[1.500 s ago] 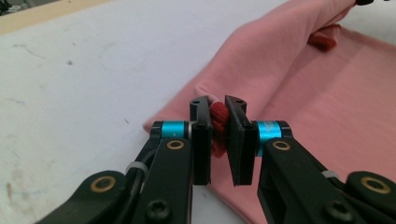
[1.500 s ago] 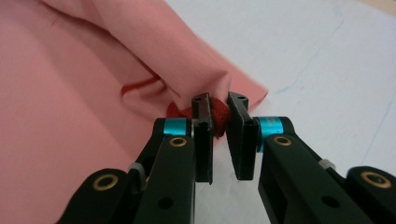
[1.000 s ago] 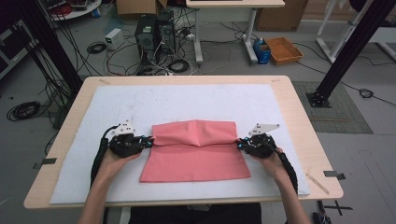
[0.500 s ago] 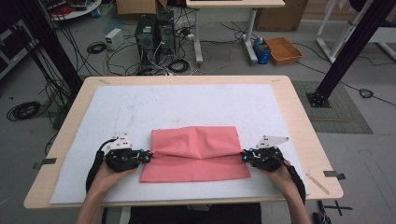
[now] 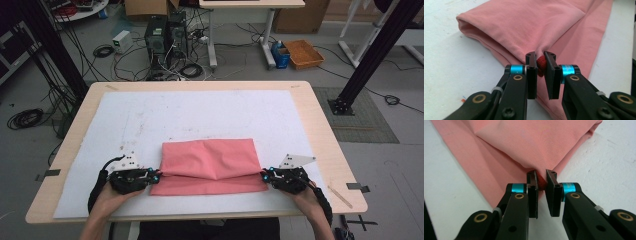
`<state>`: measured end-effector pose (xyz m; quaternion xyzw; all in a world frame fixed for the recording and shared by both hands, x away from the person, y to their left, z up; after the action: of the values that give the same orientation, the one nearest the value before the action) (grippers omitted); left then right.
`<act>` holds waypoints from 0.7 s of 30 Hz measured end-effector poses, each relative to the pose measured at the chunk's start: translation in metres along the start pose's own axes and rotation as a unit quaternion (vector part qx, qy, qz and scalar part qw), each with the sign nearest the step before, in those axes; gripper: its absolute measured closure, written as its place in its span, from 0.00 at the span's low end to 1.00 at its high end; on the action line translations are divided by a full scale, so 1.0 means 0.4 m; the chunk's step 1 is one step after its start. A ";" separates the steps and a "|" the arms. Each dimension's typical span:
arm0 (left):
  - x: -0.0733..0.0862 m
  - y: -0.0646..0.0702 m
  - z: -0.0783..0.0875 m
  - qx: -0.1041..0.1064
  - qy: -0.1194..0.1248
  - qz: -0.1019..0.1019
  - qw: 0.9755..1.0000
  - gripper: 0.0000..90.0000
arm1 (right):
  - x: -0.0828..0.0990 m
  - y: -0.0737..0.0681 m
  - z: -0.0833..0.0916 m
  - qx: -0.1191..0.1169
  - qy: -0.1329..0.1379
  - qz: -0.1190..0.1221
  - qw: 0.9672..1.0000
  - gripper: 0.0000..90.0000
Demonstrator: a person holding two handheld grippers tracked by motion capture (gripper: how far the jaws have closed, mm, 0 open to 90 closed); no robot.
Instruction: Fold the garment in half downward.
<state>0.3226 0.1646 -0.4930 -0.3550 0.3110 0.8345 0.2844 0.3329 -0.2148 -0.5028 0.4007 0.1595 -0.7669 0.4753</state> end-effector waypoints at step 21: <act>0.045 0.027 0.024 0.014 -0.020 -0.010 1.000 0.90 | 0.022 -0.052 0.031 -0.019 -0.005 0.020 1.000 0.91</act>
<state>0.3007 0.1691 -0.4980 -0.3373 0.3131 0.8341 0.3043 0.3074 -0.2175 -0.5048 0.3906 0.1640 -0.7560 0.4991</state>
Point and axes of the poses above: each handheld gripper's, and its own axes: z roughly backward along the jaws, x roughly out of its underside, y roughly to its right, the point moved 9 cm from there along -z, roughly forward along the jaws, and after that the axes turned 14 degrees about z, right-handed, at the moved point
